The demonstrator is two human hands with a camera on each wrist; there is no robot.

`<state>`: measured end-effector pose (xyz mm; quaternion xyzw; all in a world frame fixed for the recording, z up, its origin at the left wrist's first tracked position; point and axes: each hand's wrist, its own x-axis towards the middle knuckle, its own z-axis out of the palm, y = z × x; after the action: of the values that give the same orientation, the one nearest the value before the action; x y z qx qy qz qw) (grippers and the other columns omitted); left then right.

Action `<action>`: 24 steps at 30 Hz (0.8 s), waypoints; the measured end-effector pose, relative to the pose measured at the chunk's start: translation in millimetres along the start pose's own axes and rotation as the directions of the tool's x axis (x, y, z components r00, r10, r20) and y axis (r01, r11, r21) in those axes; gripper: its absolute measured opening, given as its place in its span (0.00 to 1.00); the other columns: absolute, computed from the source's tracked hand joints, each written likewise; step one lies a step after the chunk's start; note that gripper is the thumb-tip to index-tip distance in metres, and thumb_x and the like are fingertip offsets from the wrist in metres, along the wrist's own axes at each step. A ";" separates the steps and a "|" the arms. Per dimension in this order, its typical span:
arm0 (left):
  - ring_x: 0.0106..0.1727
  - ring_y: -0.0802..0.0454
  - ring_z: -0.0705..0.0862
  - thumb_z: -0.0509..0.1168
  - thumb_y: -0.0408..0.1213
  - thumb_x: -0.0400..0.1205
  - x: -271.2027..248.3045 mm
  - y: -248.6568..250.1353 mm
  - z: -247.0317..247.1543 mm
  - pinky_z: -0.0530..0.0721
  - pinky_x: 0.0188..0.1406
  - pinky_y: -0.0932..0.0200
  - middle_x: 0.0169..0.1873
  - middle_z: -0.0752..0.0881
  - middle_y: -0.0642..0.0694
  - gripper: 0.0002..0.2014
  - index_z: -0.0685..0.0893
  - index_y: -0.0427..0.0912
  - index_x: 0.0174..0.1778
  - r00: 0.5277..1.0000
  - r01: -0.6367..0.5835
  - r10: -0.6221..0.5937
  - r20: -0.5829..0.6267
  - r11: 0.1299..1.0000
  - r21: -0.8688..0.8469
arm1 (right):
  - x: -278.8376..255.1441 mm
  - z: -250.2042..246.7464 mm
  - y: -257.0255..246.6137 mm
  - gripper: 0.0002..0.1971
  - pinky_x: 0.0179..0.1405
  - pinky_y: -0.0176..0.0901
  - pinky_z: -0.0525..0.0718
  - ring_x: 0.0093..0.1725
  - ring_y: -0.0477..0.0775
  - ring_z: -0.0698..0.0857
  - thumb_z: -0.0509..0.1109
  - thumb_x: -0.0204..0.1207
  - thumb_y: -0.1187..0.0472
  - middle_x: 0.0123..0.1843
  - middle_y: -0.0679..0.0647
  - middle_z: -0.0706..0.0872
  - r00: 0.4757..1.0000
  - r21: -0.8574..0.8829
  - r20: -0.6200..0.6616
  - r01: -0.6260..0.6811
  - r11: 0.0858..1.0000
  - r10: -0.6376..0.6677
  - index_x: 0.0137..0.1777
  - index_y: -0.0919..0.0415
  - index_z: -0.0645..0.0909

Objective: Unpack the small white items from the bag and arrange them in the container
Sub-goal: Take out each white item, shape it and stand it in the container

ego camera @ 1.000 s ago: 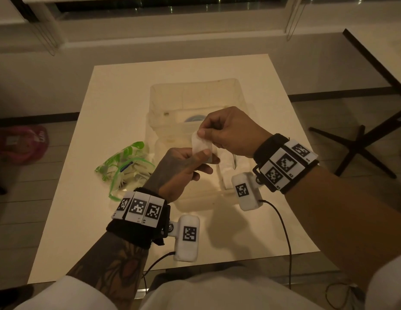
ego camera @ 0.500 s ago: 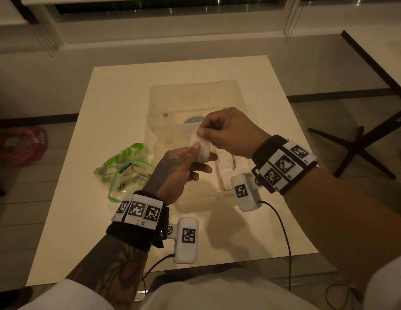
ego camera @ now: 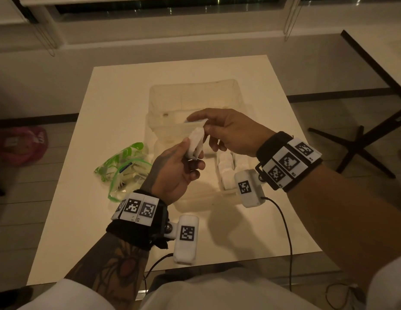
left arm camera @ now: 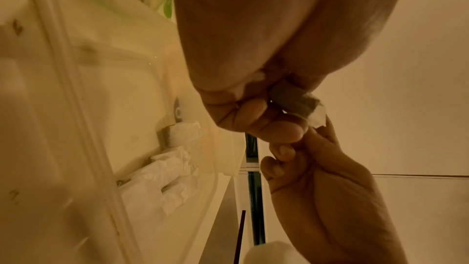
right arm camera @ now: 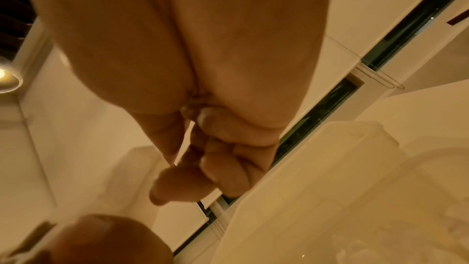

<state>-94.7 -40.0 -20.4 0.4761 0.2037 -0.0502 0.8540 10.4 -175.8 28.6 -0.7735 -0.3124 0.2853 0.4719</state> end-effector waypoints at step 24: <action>0.35 0.53 0.88 0.72 0.41 0.79 -4.2 -12.4 -7.8 0.78 0.30 0.59 0.39 0.91 0.41 0.09 0.88 0.40 0.50 0.956 -0.159 0.268 -0.120 0.816 0.556 | 14.6 -5.5 5.7 0.02 0.32 0.32 0.80 0.25 0.38 0.78 0.71 0.79 0.62 0.28 0.42 0.84 0.999 -0.302 -0.032 -0.017 0.953 0.007 0.46 0.58 0.85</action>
<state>-104.4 -40.7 -32.2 0.7197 0.2082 0.0372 0.6612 25.1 -169.9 23.5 -0.8426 -0.3405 0.2253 0.3511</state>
